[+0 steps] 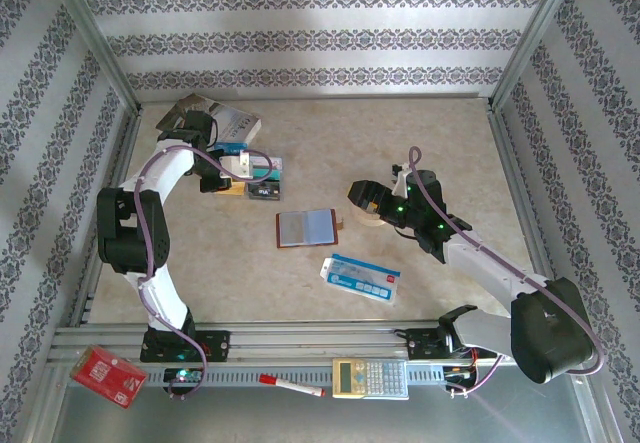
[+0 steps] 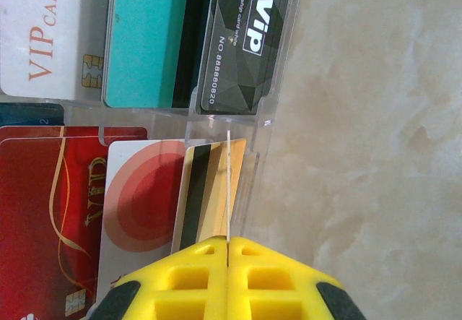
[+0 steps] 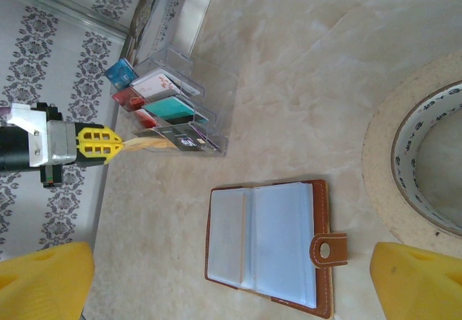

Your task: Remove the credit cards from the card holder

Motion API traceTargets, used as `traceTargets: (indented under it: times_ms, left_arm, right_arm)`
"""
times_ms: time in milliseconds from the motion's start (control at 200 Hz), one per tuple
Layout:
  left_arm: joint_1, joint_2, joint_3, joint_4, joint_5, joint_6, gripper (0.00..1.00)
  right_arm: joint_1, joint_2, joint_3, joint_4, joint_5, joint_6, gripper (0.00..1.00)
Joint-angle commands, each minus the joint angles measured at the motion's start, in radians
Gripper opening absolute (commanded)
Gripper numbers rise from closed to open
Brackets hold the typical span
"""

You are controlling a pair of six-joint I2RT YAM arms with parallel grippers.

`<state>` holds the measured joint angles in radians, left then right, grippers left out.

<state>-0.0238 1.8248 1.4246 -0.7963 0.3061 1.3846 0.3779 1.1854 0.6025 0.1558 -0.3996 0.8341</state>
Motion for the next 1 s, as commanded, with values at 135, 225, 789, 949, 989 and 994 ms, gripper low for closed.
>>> traceTargets:
  times_ms: [135, 225, 789, 949, 989, 994]
  left_arm:
    - [0.012, 0.017, -0.001, -0.026, 0.021, 0.034, 0.0]
    - [0.012, 0.021, 0.002, -0.023, 0.016, 0.043, 0.0]
    - [0.013, 0.098, 0.112, -0.087, 0.041, 0.076, 0.0]
    - [0.018, 0.112, 0.103, -0.092, 0.052, 0.071, 0.0]
    - [0.022, 0.113, 0.097, -0.09, 0.057, 0.072, 0.0]
    - [0.022, 0.113, 0.096, -0.089, 0.057, 0.073, 0.0]
  right_arm:
    - [0.007, 0.0, 0.02, -0.006, 0.018, -0.004, 0.98]
    - [0.007, 0.008, 0.025, -0.005, 0.013, -0.005, 0.98]
    - [0.007, 0.009, 0.069, -0.056, 0.009, -0.007, 0.98]
    - [0.006, -0.001, 0.069, -0.061, 0.025, 0.0, 0.98]
    - [0.006, 0.0, 0.069, -0.061, 0.024, 0.001, 0.98]
    - [0.006, 0.001, 0.069, -0.061, 0.024, 0.0, 0.98]
